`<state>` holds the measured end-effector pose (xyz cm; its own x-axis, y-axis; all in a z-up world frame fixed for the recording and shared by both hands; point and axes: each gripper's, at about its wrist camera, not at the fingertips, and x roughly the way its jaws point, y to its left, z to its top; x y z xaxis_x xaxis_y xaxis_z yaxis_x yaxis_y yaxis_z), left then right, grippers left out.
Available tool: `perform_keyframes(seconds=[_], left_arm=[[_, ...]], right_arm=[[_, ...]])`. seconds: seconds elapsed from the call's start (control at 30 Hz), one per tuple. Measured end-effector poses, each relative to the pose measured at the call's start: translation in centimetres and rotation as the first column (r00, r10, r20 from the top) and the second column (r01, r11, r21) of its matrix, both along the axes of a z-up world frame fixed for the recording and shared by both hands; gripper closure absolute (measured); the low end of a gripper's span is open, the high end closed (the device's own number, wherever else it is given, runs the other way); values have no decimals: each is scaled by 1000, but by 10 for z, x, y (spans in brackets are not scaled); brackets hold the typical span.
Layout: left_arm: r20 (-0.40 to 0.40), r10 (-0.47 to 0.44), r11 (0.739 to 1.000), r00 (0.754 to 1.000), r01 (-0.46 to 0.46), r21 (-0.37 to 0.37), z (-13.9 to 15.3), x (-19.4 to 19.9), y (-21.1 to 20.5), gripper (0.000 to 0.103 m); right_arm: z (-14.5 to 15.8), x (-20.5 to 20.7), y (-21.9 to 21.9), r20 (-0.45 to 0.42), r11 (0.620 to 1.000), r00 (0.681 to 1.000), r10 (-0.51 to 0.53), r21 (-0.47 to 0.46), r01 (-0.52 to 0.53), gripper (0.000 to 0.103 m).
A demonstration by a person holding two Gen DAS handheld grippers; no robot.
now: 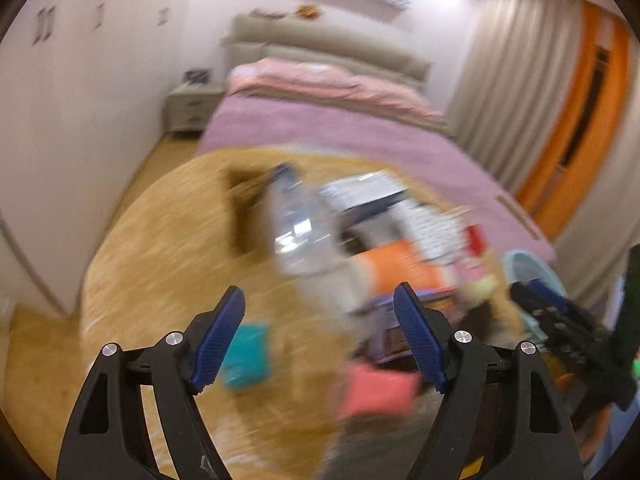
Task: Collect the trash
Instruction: 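Grasp the teal packet with the left tool while the right grasps the snack box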
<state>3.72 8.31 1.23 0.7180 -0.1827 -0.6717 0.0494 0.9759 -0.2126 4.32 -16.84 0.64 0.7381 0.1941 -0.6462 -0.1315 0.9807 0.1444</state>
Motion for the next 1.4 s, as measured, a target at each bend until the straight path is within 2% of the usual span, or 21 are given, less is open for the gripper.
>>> perform_keyframes(seconds=[0.2,0.3,0.43,0.47,0.5,0.53,0.57,0.63,0.67,0.73,0.87,0.97,1.0,1.03,1.1,1.17,1.23,1.4], left_arm=[[-165,87,996,982,-86,16,-46,9,31,28],[-196,93,996,976,-92,14,-57,12,36,28],[-226,111,993,968,-98,66,-71,19,37,30],[-229,112,992,967,-96,82,-74,19,36,33],[-228,114,991,967,-94,95,-76,18,34,36],[-218,126,986,968,-99,130,-76,18,32,40],[-212,128,984,969,-98,146,-76,18,31,49],[-203,130,984,970,-100,150,-75,18,32,61],[-201,127,985,971,-100,137,-73,17,33,64],[-197,122,989,973,-103,104,-72,17,39,65],[-181,119,991,976,-104,89,-70,16,43,65],[-156,118,991,981,-106,82,-67,12,39,65],[-147,117,991,982,-107,77,-65,11,39,65],[-139,116,992,983,-107,73,-63,10,39,65],[-130,113,992,985,-105,66,-60,8,38,65],[-125,111,993,986,-104,63,-58,8,39,66],[-123,112,993,986,-106,59,-57,7,39,65],[-119,110,993,987,-105,50,-57,10,43,66]], right_arm=[[-26,20,21,-85,998,995,55,4,-55,42],[-36,29,24,-122,999,991,50,9,-49,42],[-49,31,25,-180,996,980,80,59,-70,42],[-50,30,26,-184,994,979,91,68,-80,42],[-51,28,28,-183,993,978,105,73,-93,47],[-51,26,29,-185,992,976,117,75,-105,58],[-53,23,32,-196,989,971,138,87,-123,62],[-54,18,35,-214,985,964,155,104,-136,69],[-55,13,37,-223,982,959,174,115,-152,70],[-56,5,42,-241,975,949,203,140,-173,70],[-53,-20,53,-243,950,923,299,173,-261,70],[-41,-30,54,-192,950,934,302,138,-279,70],[-37,-29,52,-179,953,938,297,123,-279,67],[-35,-27,52,-171,956,942,289,104,-274,54],[-31,-21,53,-147,966,955,260,38,-257,39],[-29,-13,60,-122,962,956,267,-27,-272,38],[-30,-3,67,-125,954,948,291,-42,-298,37],[-47,21,72,-191,945,927,324,12,-327,35]])
